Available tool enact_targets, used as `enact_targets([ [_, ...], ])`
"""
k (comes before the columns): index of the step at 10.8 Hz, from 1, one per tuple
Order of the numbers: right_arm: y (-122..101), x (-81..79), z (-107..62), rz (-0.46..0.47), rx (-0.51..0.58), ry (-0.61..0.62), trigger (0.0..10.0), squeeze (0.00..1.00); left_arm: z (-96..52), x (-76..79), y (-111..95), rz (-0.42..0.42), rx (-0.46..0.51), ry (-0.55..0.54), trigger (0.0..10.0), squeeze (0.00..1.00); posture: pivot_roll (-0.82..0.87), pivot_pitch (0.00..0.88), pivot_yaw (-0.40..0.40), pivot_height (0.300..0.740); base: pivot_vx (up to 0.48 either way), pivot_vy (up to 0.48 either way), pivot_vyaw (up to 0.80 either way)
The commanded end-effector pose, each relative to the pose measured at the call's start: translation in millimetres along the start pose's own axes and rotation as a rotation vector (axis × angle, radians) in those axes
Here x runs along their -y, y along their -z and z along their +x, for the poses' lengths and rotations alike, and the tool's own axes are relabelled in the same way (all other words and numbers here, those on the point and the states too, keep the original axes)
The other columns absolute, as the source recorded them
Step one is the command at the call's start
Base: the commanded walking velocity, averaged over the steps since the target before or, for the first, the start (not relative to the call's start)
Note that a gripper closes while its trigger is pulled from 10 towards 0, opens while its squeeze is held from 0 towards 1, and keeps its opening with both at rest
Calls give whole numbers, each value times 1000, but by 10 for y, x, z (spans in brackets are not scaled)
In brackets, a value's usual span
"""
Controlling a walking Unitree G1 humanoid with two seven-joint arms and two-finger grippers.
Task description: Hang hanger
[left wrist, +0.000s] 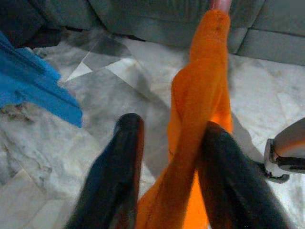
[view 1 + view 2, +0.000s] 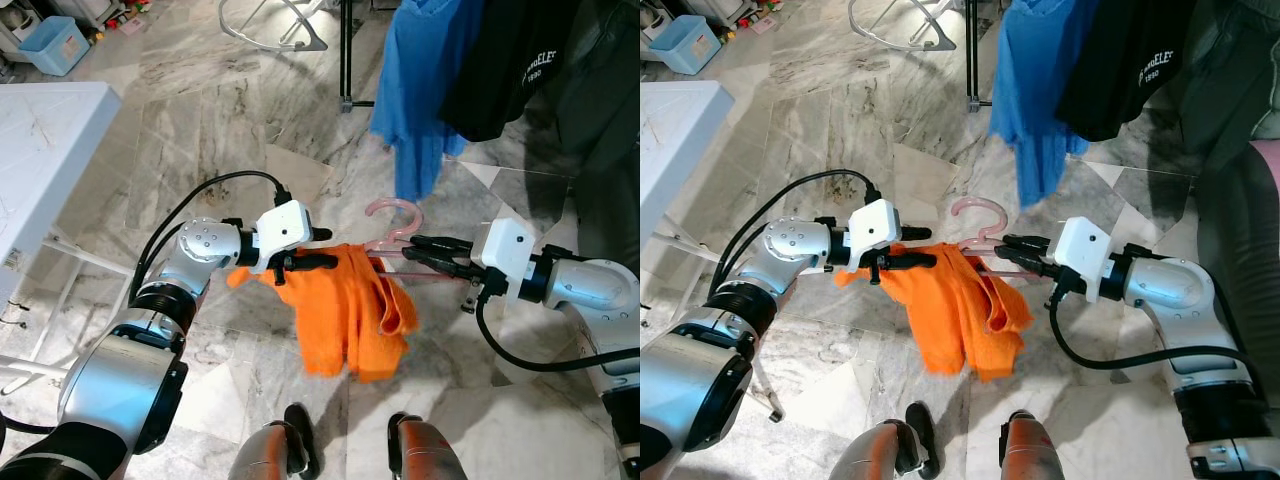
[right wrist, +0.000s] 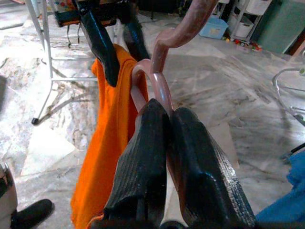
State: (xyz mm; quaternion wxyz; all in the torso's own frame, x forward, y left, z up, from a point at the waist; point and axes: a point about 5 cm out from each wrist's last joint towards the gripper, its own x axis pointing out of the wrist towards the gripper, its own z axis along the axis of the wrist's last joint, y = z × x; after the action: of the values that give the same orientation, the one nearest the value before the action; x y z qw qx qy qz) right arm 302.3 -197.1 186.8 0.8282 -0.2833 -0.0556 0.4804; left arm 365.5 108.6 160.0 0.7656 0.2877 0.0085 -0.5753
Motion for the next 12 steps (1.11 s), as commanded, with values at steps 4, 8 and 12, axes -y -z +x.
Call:
enact_targets([
  [4,-77,46,35,-43,32,-2,10000,0,-63,50,118,-52,-40,33,0,0,-314,267,195,740,0,0,0],
  [8,-72,73,32,-51,28,5,10000,0,-54,49,104,-69,-25,43,0,0,-316,268,194,740,0,0,0],
  [12,-40,96,14,2,10,-29,10000,1000,-105,32,159,-133,-15,-12,0,0,-313,268,189,740,0,0,0],
])
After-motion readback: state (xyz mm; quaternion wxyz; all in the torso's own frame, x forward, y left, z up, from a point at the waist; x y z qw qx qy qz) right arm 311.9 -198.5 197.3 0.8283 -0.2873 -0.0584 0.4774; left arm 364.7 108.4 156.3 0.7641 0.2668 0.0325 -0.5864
